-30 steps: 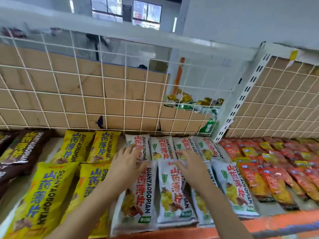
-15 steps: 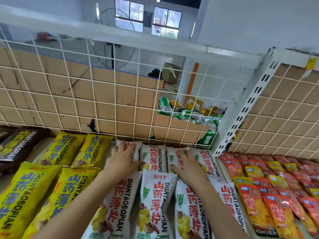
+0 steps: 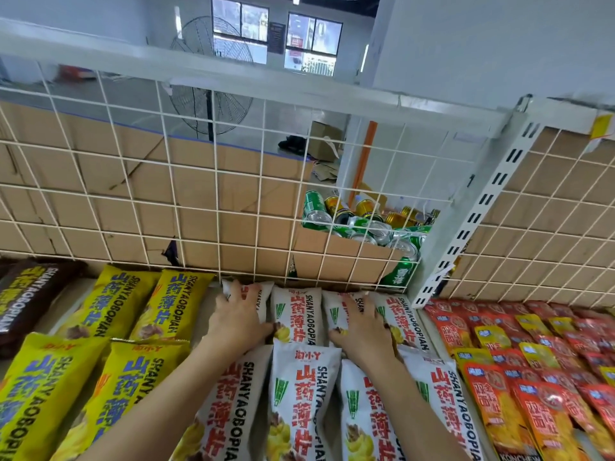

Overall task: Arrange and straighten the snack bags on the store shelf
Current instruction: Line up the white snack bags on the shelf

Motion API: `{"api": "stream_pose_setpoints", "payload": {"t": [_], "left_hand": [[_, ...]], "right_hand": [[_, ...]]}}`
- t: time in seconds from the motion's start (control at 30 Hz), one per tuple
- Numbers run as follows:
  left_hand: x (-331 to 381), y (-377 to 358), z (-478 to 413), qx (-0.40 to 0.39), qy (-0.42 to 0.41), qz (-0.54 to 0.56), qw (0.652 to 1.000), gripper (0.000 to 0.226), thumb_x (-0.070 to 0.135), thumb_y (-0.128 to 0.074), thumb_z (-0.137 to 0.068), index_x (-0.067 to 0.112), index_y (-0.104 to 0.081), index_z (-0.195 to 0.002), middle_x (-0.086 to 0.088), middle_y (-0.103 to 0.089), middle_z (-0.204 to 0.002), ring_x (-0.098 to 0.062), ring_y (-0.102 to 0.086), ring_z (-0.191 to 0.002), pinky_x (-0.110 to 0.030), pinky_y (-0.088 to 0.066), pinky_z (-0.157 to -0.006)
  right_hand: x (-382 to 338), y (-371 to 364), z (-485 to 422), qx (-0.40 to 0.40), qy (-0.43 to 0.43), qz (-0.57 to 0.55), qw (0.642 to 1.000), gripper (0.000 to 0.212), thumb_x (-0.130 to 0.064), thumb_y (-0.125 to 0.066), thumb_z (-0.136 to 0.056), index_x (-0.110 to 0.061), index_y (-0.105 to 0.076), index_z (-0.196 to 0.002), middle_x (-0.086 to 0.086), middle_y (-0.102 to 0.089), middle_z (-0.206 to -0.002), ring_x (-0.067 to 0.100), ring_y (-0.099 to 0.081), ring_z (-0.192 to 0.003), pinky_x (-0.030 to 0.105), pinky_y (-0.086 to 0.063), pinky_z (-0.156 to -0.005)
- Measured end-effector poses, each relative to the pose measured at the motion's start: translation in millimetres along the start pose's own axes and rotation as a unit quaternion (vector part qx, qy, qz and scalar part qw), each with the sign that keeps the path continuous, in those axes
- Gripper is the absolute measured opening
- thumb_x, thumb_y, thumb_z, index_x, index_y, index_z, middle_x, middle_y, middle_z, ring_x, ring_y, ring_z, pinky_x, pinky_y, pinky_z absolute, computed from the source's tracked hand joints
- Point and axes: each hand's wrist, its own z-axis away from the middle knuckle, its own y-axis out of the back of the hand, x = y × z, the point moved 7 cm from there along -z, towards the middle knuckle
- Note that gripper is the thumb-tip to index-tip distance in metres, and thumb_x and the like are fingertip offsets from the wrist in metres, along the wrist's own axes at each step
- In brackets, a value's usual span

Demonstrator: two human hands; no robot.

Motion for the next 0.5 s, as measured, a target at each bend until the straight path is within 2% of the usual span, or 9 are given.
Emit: {"api": "stream_pose_setpoints", "payload": {"t": [0.13, 0.33, 0.5], "left_hand": [[5.7, -1.3, -0.4, 0.015, -0.017, -0.021, 1.0, 0.083, 0.054, -0.056, -0.082, 0.026, -0.011, -0.146, -0.01, -0.01, -0.151, -0.039, -0.024, -0.132, -0.044, -0.032, -0.105], [7.8, -2.7, -0.5, 0.02, -0.016, 0.003, 1.0, 0.083, 0.05, -0.058, -0.082, 0.026, -0.011, -0.146, -0.009, -0.005, -0.153, -0.04, -0.021, -0.134, -0.044, -0.032, -0.107], [6.5, -0.9, -1.5, -0.004, -0.019, 0.043, 0.999, 0.082, 0.046, -0.056, -0.086, 0.027, -0.006, -0.148, -0.009, 0.006, -0.156, -0.041, -0.014, -0.138, -0.044, -0.025, -0.11]], "right_hand": [[1.5, 0.0, 0.4, 0.005, -0.015, 0.007, 1.0, 0.075, -0.044, -0.053, -0.084, -0.03, -0.014, -0.146, 0.006, -0.004, -0.154, 0.034, -0.021, -0.136, 0.045, -0.031, -0.104], [3.0, 0.1, -1.5, 0.01, -0.025, 0.004, 1.0, 0.076, -0.047, -0.053, -0.085, -0.027, -0.013, -0.146, 0.007, -0.005, -0.154, 0.034, -0.022, -0.136, 0.045, -0.032, -0.105], [5.2, 0.7, -1.3, 0.007, -0.013, -0.032, 0.999, 0.068, -0.052, -0.045, -0.09, -0.029, -0.016, -0.147, 0.005, -0.003, -0.156, 0.034, -0.02, -0.137, 0.044, -0.028, -0.107]]}}
